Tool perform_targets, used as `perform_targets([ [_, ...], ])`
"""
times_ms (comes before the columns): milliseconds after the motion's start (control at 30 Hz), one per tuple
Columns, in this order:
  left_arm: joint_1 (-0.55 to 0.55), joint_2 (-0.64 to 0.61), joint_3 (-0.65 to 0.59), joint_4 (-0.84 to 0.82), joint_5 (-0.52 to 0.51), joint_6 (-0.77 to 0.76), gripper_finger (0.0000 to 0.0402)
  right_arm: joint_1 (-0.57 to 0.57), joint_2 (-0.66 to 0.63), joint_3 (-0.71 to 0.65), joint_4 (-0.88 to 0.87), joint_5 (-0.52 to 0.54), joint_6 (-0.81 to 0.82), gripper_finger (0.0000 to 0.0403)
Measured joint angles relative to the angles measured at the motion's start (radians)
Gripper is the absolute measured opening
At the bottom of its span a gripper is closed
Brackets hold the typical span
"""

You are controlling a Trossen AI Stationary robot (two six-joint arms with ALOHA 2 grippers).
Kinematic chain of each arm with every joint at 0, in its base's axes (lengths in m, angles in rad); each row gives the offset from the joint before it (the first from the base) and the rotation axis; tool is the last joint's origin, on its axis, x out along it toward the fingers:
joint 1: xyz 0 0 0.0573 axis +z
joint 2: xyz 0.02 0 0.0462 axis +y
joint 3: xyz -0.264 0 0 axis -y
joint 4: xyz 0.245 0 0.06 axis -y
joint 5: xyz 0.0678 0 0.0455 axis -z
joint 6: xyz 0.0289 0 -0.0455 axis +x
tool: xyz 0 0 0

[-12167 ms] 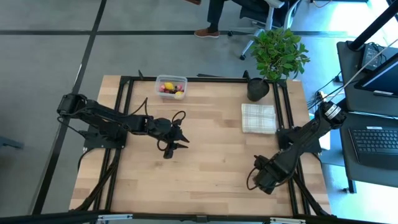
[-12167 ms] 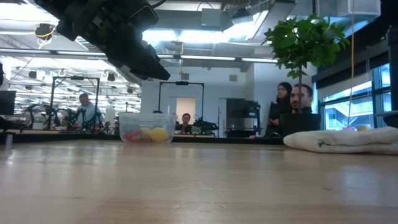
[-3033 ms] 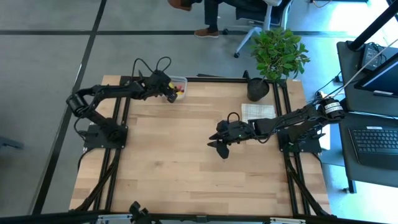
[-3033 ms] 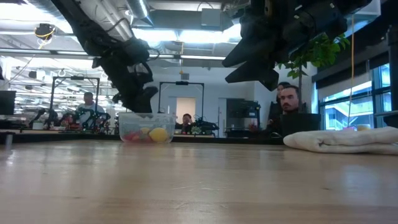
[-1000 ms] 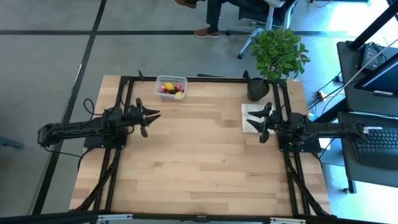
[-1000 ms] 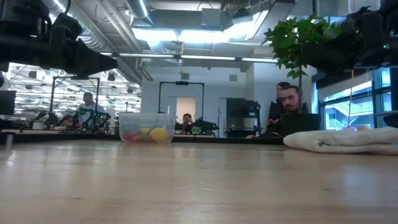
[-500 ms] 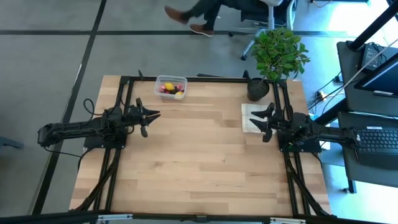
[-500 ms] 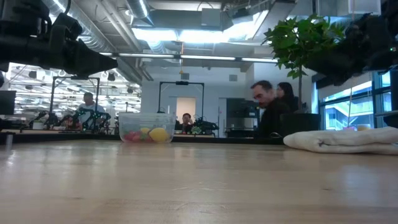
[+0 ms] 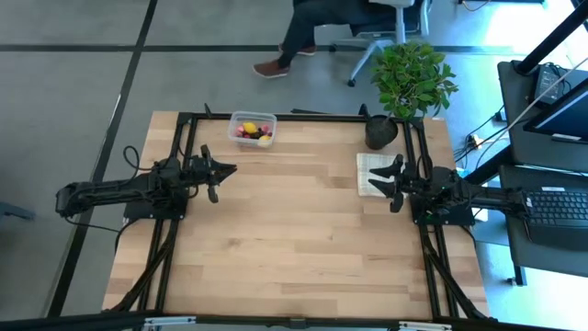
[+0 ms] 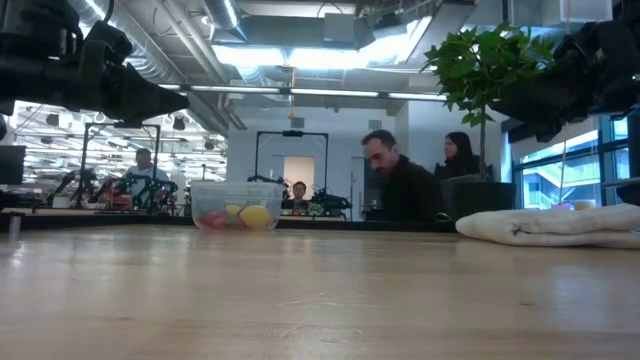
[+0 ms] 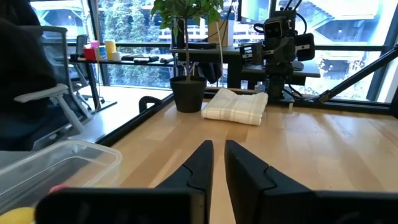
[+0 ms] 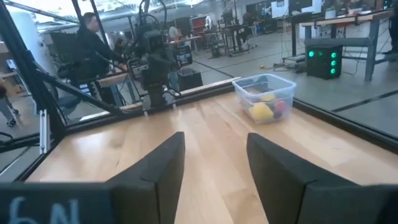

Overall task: Pick and placing Produce into tupperware
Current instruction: Return to Home Position

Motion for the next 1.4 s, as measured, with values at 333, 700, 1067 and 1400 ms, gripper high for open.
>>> perform_targets([
  [333, 0.000, 0.000, 0.000, 0.000, 0.000, 0.000, 0.0018, 0.000, 0.000, 0.000, 0.000, 0.000, 0.008, 0.0177],
  [700, 0.000, 0.000, 0.000, 0.000, 0.000, 0.000, 0.0001, 0.000, 0.000, 0.000, 0.000, 0.001, 0.008, 0.0177],
  [1067, 0.000, 0.000, 0.000, 0.000, 0.000, 0.001, 0.0020, 0.000, 0.000, 0.001, 0.000, 0.002, 0.008, 0.0177],
  [1400, 0.000, 0.000, 0.000, 0.000, 0.000, 0.001, 0.0044, 0.000, 0.000, 0.002, 0.000, 0.002, 0.007, 0.0177],
])
